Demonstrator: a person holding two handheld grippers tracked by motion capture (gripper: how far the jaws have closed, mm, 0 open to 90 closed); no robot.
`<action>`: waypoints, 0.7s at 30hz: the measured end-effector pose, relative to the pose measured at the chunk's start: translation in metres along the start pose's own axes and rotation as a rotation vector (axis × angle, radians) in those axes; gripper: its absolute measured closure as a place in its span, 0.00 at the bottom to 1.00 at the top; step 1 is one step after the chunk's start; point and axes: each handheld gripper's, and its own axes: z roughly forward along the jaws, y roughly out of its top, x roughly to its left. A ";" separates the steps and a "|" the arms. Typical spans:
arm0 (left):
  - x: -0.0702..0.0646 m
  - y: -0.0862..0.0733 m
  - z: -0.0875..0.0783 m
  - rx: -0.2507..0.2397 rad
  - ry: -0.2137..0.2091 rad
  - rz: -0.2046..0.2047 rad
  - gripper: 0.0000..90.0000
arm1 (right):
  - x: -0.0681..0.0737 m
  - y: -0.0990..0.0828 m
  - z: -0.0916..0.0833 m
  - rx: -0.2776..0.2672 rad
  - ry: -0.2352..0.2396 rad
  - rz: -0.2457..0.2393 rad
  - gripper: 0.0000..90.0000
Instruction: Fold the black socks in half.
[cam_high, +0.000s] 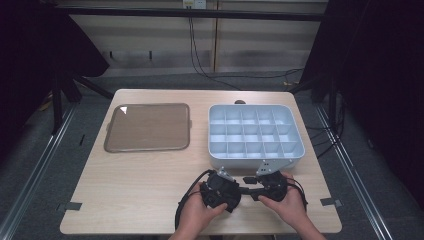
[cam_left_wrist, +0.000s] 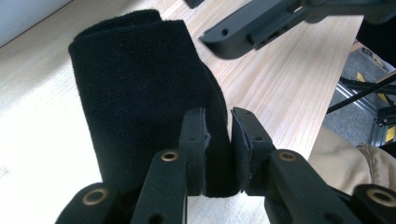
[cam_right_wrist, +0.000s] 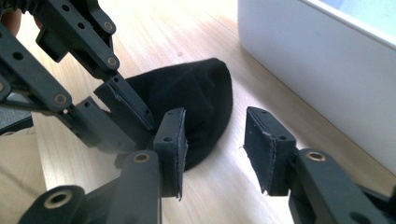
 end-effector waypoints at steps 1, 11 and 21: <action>0.000 0.000 0.000 0.000 -0.003 0.007 0.83 | 0.001 0.001 0.001 0.005 0.000 -0.004 0.63; -0.002 -0.001 -0.002 -0.007 -0.016 0.018 0.73 | -0.002 -0.004 0.019 0.030 0.003 0.039 0.61; 0.003 -0.002 -0.017 -0.029 -0.015 -0.012 0.50 | 0.000 -0.004 0.024 0.037 -0.008 0.010 0.61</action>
